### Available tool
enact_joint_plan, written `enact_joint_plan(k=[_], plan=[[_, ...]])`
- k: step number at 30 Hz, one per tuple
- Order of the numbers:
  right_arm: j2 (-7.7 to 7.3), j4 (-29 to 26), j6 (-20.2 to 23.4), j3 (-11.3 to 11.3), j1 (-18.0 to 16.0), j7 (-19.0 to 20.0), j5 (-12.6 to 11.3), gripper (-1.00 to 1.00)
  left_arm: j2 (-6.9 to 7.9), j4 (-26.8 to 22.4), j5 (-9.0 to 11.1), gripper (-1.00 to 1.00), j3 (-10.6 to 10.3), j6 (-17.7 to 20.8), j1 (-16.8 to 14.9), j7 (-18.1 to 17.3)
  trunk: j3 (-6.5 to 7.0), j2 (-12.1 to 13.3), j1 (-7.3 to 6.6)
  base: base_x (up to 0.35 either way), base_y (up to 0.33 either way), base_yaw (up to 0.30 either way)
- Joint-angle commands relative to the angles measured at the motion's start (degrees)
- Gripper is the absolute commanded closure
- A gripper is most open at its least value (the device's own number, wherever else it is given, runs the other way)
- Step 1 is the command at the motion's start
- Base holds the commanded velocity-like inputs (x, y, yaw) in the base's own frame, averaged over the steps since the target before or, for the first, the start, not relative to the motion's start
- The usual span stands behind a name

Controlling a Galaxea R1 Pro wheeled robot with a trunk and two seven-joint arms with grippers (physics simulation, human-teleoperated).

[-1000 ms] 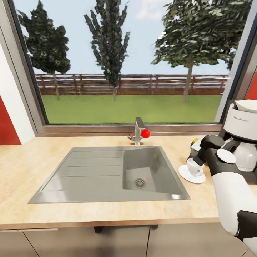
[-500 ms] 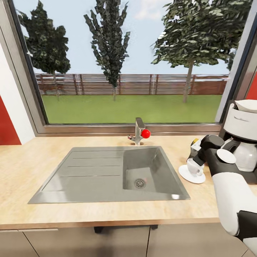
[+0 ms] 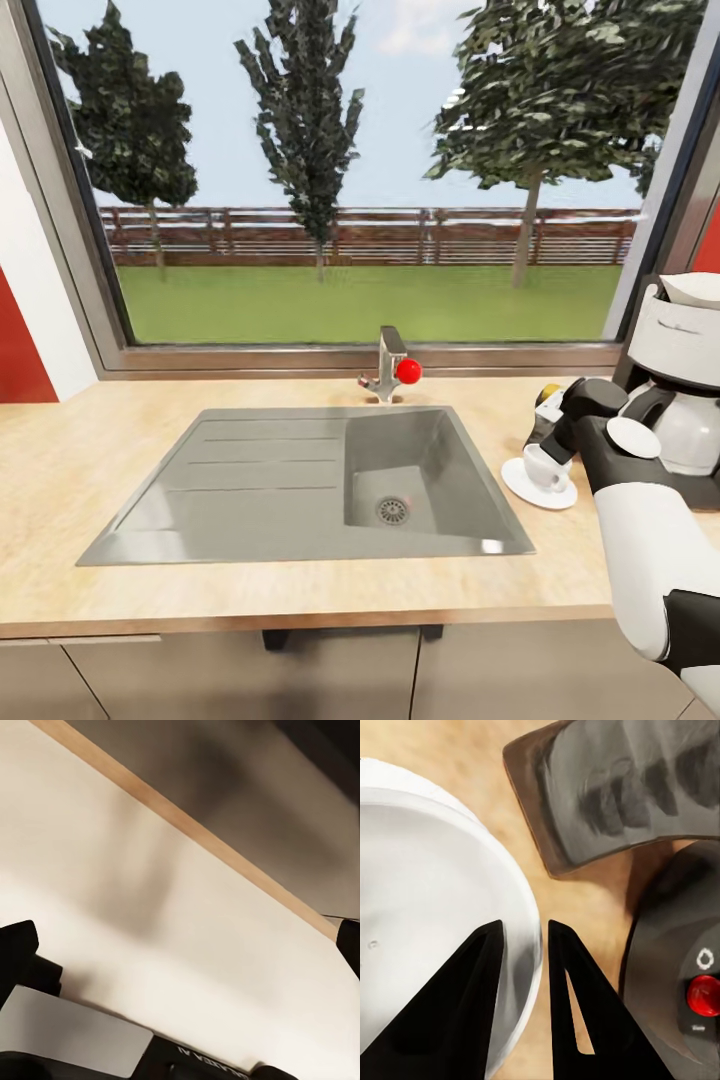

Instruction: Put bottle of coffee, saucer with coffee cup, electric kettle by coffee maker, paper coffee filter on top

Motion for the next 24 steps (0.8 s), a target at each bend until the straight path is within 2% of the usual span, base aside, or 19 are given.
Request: enact_joint_plan(k=[1,23,24], plan=[[0.0,-0.05,0.44,-0.02,-0.05,0.63,0.27,1.0,0.0,0.09,-0.22,-1.0,0.46,-0.13,-0.05,-0.3,-0.25,-0.45,0.22,0.0,0.0,0.0],[0.05,-0.04,0.44,0.0,-0.05,0.66,0.26,1.0,0.0,0.09,-0.23,-1.0,0.37,-0.11,-0.05,-0.3,-0.43,-0.85,0.44,0.0,0.0,0.0],[0.05,-0.04,0.44,0.0,-0.05,0.66,0.26,-1.0,0.0,0.09,-0.23,-1.0,0.37,-0.11,-0.05,-0.3,-0.43,-0.85,0.44,0.0,0.0,0.0]])
